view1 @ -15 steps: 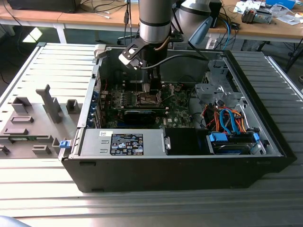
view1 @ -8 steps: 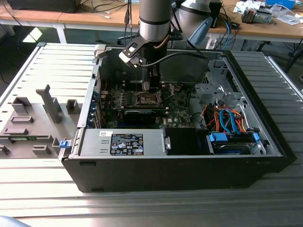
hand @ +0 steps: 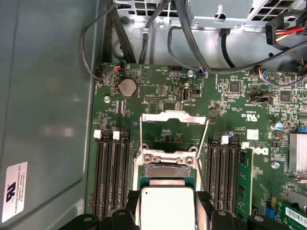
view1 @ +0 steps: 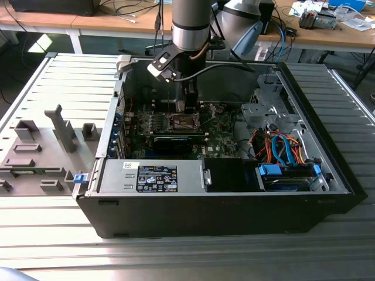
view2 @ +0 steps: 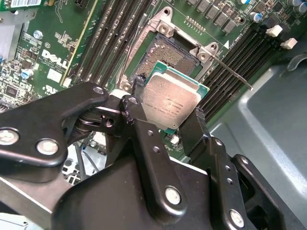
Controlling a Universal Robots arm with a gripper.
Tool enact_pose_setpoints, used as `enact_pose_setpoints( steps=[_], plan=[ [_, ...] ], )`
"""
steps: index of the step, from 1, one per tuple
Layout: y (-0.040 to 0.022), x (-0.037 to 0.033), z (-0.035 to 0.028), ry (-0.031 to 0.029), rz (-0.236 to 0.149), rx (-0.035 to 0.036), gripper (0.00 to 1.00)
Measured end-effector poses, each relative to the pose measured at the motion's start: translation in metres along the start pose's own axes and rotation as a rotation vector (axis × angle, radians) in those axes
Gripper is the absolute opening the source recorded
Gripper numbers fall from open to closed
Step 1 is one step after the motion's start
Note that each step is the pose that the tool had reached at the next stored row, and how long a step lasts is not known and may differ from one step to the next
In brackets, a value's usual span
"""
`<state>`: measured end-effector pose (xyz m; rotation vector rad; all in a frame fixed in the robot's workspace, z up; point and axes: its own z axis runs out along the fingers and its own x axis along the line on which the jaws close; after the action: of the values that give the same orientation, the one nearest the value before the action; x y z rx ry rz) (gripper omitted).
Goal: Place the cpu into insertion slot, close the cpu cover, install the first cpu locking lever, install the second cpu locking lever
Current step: 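Place the cpu into insertion slot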
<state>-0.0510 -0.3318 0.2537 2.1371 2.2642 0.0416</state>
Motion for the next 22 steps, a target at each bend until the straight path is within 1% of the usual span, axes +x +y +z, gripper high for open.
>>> enact_pose_setpoints(
  steps=[1, 3, 22],
  plan=[
    [-0.0004, 0.001, 0.0005, -0.0029, 0.0, 0.0003, 0.54],
    [-0.002, 0.0021, 0.0019, -0.0041, 0.0, 0.0003, 0.54],
    [-0.0027, 0.0022, 0.0067, -0.0047, 0.0, 0.0004, 0.54]
  ],
)
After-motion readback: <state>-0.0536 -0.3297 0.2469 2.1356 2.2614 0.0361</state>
